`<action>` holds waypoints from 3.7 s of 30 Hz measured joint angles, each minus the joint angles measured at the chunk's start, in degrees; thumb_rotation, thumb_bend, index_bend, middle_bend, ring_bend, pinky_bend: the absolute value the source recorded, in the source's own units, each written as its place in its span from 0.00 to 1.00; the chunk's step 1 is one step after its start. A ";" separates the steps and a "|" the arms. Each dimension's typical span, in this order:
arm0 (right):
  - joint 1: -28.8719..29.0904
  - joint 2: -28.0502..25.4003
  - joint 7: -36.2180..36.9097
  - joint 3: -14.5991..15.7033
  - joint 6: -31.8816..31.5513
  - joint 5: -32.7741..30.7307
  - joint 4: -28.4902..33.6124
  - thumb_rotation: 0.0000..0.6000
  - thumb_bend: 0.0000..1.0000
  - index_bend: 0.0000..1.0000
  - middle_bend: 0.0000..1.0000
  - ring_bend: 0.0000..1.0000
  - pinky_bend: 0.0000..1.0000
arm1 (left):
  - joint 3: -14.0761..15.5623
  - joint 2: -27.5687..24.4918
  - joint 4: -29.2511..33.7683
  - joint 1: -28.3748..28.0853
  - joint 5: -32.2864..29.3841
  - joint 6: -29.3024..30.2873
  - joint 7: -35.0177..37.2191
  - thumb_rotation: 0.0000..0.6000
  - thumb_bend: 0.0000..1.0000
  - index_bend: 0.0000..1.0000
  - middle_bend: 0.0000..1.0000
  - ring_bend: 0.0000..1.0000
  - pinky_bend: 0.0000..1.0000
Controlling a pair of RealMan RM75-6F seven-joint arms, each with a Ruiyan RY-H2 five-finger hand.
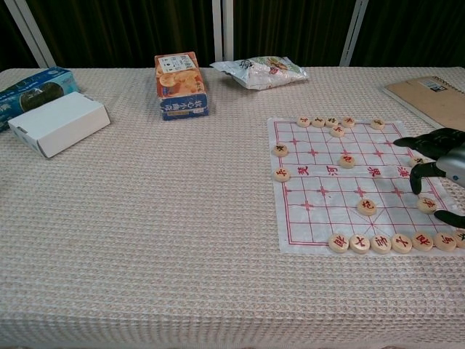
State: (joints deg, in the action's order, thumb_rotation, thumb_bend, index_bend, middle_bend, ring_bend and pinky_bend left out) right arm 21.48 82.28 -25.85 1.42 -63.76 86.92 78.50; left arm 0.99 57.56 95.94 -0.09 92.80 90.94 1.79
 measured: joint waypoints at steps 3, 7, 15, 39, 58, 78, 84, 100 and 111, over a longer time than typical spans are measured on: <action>0.13 0.25 -0.11 0.02 0.12 -0.04 -0.35 1.00 0.31 0.43 0.00 0.00 0.00 | -0.02 -0.03 -0.01 -0.01 0.02 0.04 0.06 1.00 0.21 0.08 0.13 0.09 0.22; 0.25 0.46 -0.23 0.07 0.02 0.07 -0.73 1.00 0.31 0.46 0.00 0.00 0.00 | 0.01 -0.03 -0.04 -0.08 -0.03 -0.15 0.10 1.00 0.21 0.08 0.13 0.09 0.22; 0.21 0.55 -0.21 0.09 -0.72 0.38 -1.02 1.00 0.32 0.54 0.00 0.00 0.00 | 0.02 -0.01 -0.06 -0.21 -0.08 -0.39 0.14 1.00 0.21 0.08 0.13 0.09 0.22; 9.33 4.92 -7.31 -13.18 5.37 -13.81 -5.85 1.00 0.32 0.63 0.00 0.00 0.00 | 0.10 -0.64 -0.34 0.09 0.43 0.75 1.97 1.00 0.21 0.08 0.13 0.09 0.22; 19.49 15.57 -8.13 -18.09 16.16 -27.88 -26.80 1.00 0.32 0.63 0.01 0.00 0.00 | -0.25 -1.11 -0.98 0.13 0.01 1.04 3.65 1.00 0.21 0.08 0.13 0.09 0.22; 22.05 18.66 -3.75 -16.57 16.57 -27.06 -32.26 1.00 0.32 0.53 0.01 0.00 0.00 | -0.43 -1.31 -0.91 0.44 -0.11 1.59 3.84 1.00 0.21 0.08 0.13 0.09 0.22; 22.23 18.63 -4.09 -16.32 16.83 -27.43 -32.10 1.00 0.32 0.39 0.00 0.00 0.00 | -0.51 -1.37 -0.94 0.45 -0.36 1.51 4.04 1.00 0.21 0.08 0.13 0.09 0.22; 17.32 11.82 -1.26 -14.15 10.08 -24.65 -20.66 1.00 0.27 0.00 0.00 0.00 0.00 | -0.66 -1.56 -1.33 0.70 -0.35 2.14 5.19 1.00 0.21 0.08 0.13 0.09 0.22; -5.82 -4.14 14.08 -3.68 -16.37 -12.92 -7.19 1.00 0.24 0.00 0.00 0.00 0.00 | -1.19 -1.12 -0.90 0.24 -1.66 1.02 4.05 1.00 0.21 0.08 0.13 0.09 0.22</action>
State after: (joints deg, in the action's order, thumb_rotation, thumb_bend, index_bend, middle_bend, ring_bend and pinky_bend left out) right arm 15.66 78.15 -11.78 -2.26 -80.13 74.01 71.31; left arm -0.20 56.44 95.05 0.15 91.14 91.96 5.84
